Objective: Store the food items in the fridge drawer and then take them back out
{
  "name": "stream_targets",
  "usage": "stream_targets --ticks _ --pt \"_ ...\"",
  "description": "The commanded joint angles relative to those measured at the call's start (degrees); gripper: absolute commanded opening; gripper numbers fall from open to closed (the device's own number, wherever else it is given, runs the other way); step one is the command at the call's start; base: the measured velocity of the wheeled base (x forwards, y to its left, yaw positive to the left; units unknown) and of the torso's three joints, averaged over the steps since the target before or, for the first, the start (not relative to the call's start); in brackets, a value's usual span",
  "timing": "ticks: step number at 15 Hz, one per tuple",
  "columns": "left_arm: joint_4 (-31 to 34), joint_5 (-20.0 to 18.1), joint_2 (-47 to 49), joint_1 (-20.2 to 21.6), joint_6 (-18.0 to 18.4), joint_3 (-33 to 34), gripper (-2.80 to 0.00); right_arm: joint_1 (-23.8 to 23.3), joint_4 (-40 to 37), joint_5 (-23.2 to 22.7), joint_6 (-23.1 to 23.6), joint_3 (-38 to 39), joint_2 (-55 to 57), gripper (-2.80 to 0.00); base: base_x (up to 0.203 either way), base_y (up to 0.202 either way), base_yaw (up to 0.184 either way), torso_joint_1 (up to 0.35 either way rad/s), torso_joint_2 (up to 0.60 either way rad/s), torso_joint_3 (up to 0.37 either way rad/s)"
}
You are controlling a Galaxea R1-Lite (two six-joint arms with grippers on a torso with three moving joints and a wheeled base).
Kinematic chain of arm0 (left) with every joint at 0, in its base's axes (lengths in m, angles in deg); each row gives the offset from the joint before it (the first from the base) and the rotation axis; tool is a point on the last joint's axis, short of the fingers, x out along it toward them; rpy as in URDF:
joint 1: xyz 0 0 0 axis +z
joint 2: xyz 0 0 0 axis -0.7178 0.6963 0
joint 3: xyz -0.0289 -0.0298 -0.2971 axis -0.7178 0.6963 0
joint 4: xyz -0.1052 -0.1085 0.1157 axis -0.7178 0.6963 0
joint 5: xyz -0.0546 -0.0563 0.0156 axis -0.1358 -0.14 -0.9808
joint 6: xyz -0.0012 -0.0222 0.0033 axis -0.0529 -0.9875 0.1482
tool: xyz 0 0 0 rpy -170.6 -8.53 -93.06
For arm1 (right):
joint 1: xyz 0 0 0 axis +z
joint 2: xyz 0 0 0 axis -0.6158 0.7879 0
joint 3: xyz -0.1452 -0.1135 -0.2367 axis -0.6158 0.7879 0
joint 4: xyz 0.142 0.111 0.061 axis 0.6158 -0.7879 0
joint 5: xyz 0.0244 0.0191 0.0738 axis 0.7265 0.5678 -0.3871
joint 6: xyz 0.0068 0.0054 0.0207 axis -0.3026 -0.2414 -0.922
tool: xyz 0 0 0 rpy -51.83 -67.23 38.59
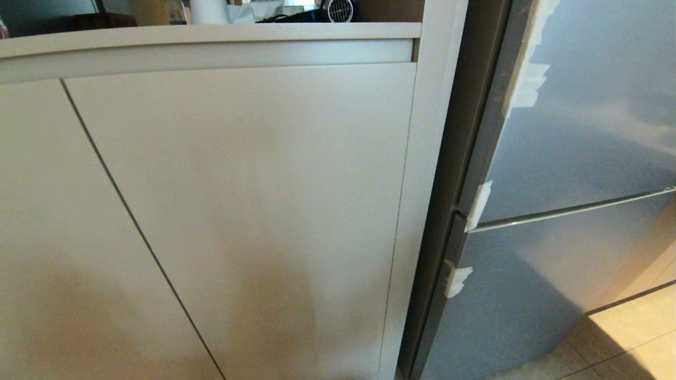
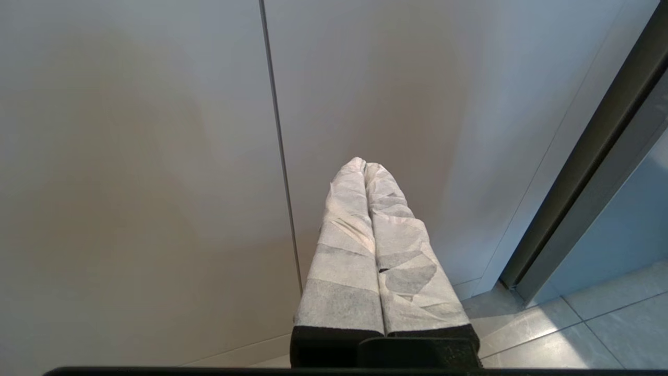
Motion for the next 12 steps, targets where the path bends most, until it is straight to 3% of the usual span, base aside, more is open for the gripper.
stream_targets --ticks 1,7,12 --pt "0.01 0.01 0.09 0.00 -0.01 0.00 -2.80 0.01 0.03 0.02 -0.01 1.76 0.07 -2.80 0.000 0.000 0.000 -0.017 0.07 0.050" --pt "0.01 0.01 0.09 0.00 -0.01 0.00 -2.80 0.01 0.03 0.02 0.08 1.76 0.07 -2.80 0.000 0.000 -0.013 0.001 0.01 0.007" --pt "0.01 0.01 0.09 0.00 -0.01 0.00 -2.80 0.01 0.03 0.02 0.17 1.76 0.07 -2.80 0.001 0.007 -0.170 0.002 0.00 0.004"
